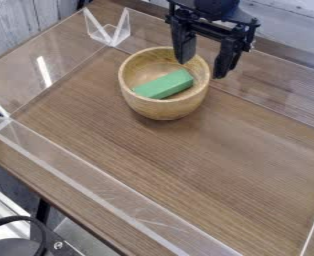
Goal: Remove the green block from inside the brown bowl and put it on the table
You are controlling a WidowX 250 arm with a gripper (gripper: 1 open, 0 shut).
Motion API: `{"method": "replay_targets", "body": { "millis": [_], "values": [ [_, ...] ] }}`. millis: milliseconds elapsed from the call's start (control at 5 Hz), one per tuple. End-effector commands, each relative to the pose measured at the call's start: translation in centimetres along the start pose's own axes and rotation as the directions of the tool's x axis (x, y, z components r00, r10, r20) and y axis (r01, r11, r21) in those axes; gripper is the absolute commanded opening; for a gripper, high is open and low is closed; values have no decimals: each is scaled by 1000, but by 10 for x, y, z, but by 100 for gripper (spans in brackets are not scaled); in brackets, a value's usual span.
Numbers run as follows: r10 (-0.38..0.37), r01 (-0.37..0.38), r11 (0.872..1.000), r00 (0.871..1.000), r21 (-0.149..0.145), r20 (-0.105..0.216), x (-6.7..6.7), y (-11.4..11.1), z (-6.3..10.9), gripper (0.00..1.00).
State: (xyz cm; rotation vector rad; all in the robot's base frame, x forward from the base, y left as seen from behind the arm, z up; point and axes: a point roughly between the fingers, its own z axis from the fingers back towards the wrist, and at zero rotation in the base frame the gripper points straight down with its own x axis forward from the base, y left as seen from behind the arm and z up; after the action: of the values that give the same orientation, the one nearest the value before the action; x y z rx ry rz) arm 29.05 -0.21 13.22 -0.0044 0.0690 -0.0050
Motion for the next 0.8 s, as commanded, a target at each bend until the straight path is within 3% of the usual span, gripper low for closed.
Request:
{"method": "replay_targets", "body": {
  "millis": [0,200,600],
  "values": [
    [-5,5,1000,1000,21,2,9,10,-8,100],
    [30,-28,999,999,44,-26,6,24,-22,100],
    [-56,54,997,998,53,34,8,38,-54,100]
  ]
}}
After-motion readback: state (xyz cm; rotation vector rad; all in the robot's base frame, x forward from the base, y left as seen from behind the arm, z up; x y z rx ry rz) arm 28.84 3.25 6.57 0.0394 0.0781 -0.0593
